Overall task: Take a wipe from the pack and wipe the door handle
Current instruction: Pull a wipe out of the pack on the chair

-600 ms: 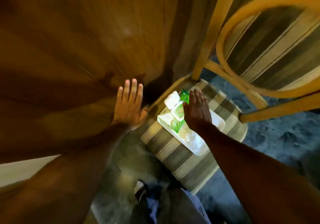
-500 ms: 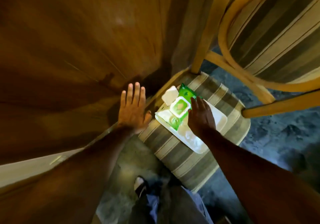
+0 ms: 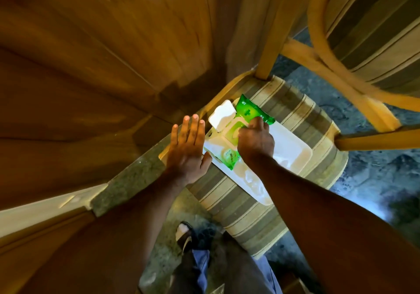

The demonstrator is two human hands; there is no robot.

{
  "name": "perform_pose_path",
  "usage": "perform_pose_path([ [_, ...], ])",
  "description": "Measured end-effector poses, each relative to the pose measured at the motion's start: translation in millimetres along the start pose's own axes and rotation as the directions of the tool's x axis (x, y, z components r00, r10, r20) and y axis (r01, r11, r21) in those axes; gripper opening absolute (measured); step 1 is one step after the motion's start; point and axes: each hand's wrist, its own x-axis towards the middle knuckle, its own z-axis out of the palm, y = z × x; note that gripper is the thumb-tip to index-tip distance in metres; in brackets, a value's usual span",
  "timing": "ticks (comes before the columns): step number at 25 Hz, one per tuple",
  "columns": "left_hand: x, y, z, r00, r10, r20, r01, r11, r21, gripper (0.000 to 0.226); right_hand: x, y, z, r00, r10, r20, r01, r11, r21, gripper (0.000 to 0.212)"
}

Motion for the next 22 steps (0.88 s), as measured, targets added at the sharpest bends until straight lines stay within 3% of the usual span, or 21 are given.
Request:
perform_pose_path([
  [3, -1.4, -3.0, 7.5, 1.000, -0.011, 0.007, 0.011, 1.000, -0.006, 0.085, 2.5, -6.6, 7.6, 0.996, -0.085, 0.042, 0.087, 0.995, -0.046, 0.023],
  [7, -6.8, -6.2, 13.2, 1.000, -0.023, 0.012, 0.024, 1.000, -0.013, 0.082, 6.3, -9.7, 12.0, 0.998, -0.069, 0.014, 0.070, 0.997, -0.022, 0.032],
  [13, -13.0, -8.2, 20.0, 0.997, 0.004, 0.083, -0.002, 1.000, -0.017, 0.082, 11.9, -20.1, 16.6, 0.992, -0.119, 0.046, 0.125, 0.983, -0.134, 0.025],
  [15, -14.2, -6.5, 22.1, 0.984, 0.062, 0.164, -0.061, 0.998, -0.011, 0.083, 11.6, -14.7, 19.5, 0.991, -0.134, -0.013, 0.134, 0.991, -0.002, 0.023],
  [16, -14.3, -3.4, 23.3, 0.974, 0.086, 0.211, -0.087, 0.996, -0.007, 0.082, 10.1, -9.8, 19.9, 0.993, -0.098, -0.066, 0.107, 0.982, 0.153, 0.021],
  [18, -13.3, 3.1, 26.4, 0.951, 0.106, 0.291, -0.106, 0.994, -0.016, 0.081, 3.9, 0.3, 18.2, 0.984, 0.144, -0.104, -0.062, 0.828, 0.557, 0.018],
  [20, -9.4, 10.8, 31.1, 0.938, 0.111, 0.328, -0.113, 0.994, -0.013, 0.081, -10.2, 4.6, 6.4, 0.916, 0.400, 0.044, -0.242, 0.461, 0.854, 0.013],
  [22, -2.6, 21.0, 27.2, 0.929, 0.088, 0.360, -0.105, 0.994, 0.028, 0.080, -23.2, 2.7, -18.8, 0.868, 0.456, 0.195, -0.267, 0.098, 0.959, 0.020],
])
